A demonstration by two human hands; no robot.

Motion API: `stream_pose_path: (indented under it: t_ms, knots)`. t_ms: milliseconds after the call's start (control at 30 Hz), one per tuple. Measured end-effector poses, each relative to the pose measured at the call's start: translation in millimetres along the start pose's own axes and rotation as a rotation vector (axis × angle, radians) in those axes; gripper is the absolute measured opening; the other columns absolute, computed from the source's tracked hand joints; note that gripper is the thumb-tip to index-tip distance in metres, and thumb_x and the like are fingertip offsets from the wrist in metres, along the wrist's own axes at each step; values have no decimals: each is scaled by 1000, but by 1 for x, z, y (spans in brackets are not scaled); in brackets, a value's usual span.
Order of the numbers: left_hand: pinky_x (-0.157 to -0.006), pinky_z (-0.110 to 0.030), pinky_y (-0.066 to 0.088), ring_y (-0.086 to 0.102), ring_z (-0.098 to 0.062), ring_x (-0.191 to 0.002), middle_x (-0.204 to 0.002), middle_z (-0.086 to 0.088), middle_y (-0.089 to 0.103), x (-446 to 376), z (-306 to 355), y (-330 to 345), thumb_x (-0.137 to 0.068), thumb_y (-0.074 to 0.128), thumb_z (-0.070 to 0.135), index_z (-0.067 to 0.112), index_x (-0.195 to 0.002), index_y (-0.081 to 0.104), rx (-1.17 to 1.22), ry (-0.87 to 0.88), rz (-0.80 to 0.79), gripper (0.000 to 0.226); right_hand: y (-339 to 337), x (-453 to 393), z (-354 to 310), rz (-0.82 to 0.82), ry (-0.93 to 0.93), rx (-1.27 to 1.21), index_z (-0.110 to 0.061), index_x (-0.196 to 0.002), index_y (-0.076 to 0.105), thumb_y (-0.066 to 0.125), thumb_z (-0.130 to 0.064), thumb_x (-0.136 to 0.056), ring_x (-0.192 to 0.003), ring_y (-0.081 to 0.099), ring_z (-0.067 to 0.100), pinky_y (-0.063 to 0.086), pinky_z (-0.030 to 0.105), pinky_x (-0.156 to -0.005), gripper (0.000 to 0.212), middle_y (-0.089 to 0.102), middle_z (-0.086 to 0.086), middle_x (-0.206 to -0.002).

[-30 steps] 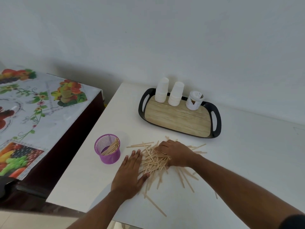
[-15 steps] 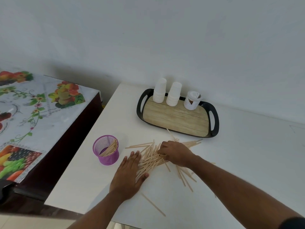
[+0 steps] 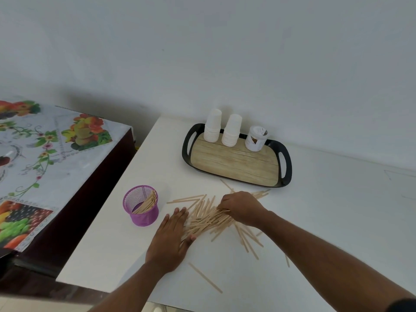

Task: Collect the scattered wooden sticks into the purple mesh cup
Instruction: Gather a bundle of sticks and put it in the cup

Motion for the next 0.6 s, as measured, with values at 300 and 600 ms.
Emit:
stream_pose_path:
  t_ms: [300,600]
  knots:
    - [-128,-29,4,2,1,-155,-169,10,20,4,0,-2,-101,20,69,24,-163,20,54,-12,28,76,-15,13,9,153,242,-352,-29,-113,80,70,-26,-96,-101,68,3,52,25,-90,20,76,-15,-112]
    - [-129,-35,10,9,-6,-157,-166,7,29,-9,17,-12,-103,33,61,22,-159,30,174,10,164,69,-16,31,14,414,403,-711,-23,-103,83,82,-18,-87,-95,72,0,58,26,-89,17,79,-15,-103]
Point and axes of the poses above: each hand's wrist, its own x-axis away from the middle knuckle, its own y-axis out of the palm, z = x × y, the point moved 1 cm from there along -x, towards the middle knuckle
